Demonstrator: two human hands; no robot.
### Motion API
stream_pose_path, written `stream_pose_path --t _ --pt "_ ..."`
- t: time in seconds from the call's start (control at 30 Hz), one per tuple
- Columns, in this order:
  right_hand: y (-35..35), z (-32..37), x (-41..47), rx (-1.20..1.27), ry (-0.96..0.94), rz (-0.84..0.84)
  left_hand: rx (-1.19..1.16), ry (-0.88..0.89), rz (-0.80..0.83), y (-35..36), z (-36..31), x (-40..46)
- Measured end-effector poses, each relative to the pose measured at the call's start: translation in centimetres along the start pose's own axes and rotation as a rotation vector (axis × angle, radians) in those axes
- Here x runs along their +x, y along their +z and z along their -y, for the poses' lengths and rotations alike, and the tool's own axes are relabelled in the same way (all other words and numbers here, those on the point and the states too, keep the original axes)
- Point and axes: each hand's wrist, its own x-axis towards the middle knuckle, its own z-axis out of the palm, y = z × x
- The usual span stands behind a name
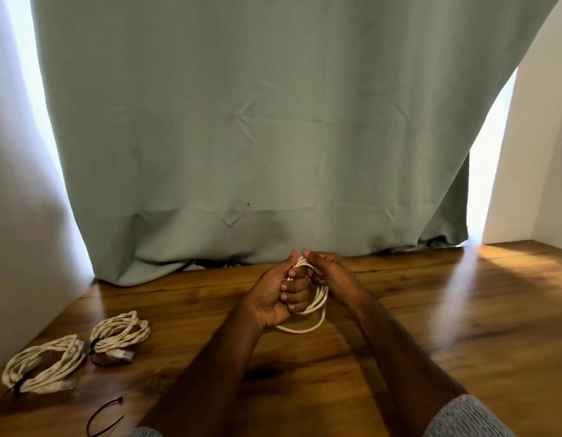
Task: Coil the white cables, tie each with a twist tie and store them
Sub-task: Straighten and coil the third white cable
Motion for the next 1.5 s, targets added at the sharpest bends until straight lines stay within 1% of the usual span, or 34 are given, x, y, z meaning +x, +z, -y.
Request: stream_pose_path --t 0.1,0.13,0.2,0.27,0.3,0.43,0.47,0.57,0.6,0.67,0.73,0.77,0.83,1.03,1.13,1.2,1.27,1.37,1.43,1.5 --pt "0.8 -1.1 0.2 0.203 0.122 -0.017 -0.111 0.090 -0.001 -0.1 -0.6 0.2" --pt "0.8 -1.4 0.0 0.186 0.115 -0.030 -0.157 0.139 -0.002 -0.3 -1.0 0.2" --pt "0.7 -1.6 -0.4 0.035 0.044 -0.057 -0.228 0.226 -0.022 -0.7 -1.7 0.1" --pt "0.9 -1.8 -0.7 -0.094 0.022 -0.081 -0.278 0.274 -0.030 -0.9 -2.0 -0.2" --pt "1.0 -2.2 -0.7 -0.112 0.044 -0.087 -0.285 0.291 -0.028 -1.0 -2.0 -0.3" --pt "2.0 -3.0 -0.7 -0.009 0.227 -0.079 -0.265 0.372 -0.085 -1.0 -2.1 0.1" --pt "2.1 -3.0 -0.6 -0.031 0.234 -0.088 -0.249 0.393 -0.106 -0.9 -2.3 0.1" --pt "2.1 -2.8 -0.8 -0.145 0.177 -0.115 -0.222 0.460 -0.163 -1.0 -2.9 0.0" --pt "2.1 -2.7 -0.9 -0.156 0.165 -0.080 -0.212 0.481 -0.183 -1.1 -3.1 0.1" --pt "2.5 -2.2 -1.6 -0.178 0.161 0.048 -0.198 0.517 -0.236 -1.4 -3.1 0.2" --pt "2.9 -1.7 -2.0 -0.259 0.197 0.161 -0.193 0.545 -0.315 -1.7 -3.0 0.3" --pt "3.1 -1.6 -2.0 -0.287 0.205 0.197 -0.185 0.556 -0.360 -1.9 -2.9 0.4" --pt "3.3 -1.4 -2.1 -0.250 0.204 0.228 -0.159 0.565 -0.440 -2.2 -2.8 0.7" --pt "3.3 -0.6 -2.7 -0.086 0.122 0.206 0.021 0.527 -0.630 -2.8 -2.4 0.6" --pt "3.2 -0.1 -2.5 -0.090 0.021 0.184 0.295 0.506 -0.713 -3.1 -1.6 0.3" --pt "3.0 0.1 -2.4 -0.079 -0.011 0.174 0.466 0.477 -0.744 -3.8 -1.0 0.5" --pt "2.9 0.2 -2.4 -0.056 -0.038 0.173 0.570 0.442 -0.728 -4.0 -0.6 0.7" --pt "2.9 -0.2 -1.9 -0.033 -0.069 0.131 0.711 0.414 -0.654 -3.7 0.0 0.6" --pt "2.8 -0.7 -1.1 -0.055 -0.078 0.068 0.793 0.452 -0.518 -3.7 0.5 0.2" --pt "2.8 -1.2 -0.6 -0.067 -0.104 0.016 0.864 0.451 -0.434 -3.3 0.8 -0.2"
